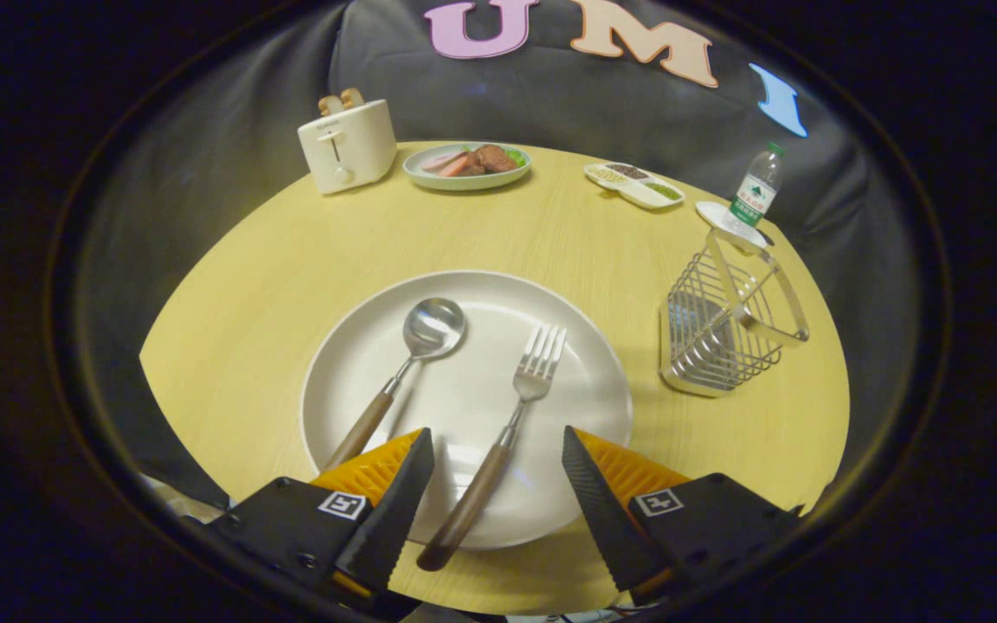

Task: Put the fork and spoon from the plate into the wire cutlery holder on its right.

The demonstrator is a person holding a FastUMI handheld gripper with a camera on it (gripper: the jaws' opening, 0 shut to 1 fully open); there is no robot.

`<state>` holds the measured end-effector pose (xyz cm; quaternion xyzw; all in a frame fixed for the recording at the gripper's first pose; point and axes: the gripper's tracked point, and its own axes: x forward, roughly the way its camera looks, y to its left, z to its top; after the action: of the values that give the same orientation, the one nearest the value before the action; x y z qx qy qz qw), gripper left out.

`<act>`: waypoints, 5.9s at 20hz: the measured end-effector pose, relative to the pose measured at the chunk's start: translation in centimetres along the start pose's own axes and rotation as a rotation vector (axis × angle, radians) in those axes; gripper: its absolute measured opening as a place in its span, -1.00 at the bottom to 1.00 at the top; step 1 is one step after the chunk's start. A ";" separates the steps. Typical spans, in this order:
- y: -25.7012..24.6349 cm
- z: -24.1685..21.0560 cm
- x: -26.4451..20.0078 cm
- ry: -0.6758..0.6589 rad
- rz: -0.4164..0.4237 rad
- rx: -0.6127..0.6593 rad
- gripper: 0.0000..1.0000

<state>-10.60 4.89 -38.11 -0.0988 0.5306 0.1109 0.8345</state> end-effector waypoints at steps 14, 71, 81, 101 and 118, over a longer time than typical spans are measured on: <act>-0.1 -1.7 0.7 0.093 0.015 0.056 -0.61; -19.5 7.2 -5.6 0.377 0.014 -0.199 -0.76; -17.0 9.2 -6.3 0.234 0.063 -0.096 0.81; -5.4 12.8 -8.2 -0.323 -0.028 0.024 1.00; 3.7 5.4 -1.8 -0.156 -0.010 0.042 1.00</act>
<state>-7.70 9.83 -34.43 -0.0748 0.4657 0.1030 0.8757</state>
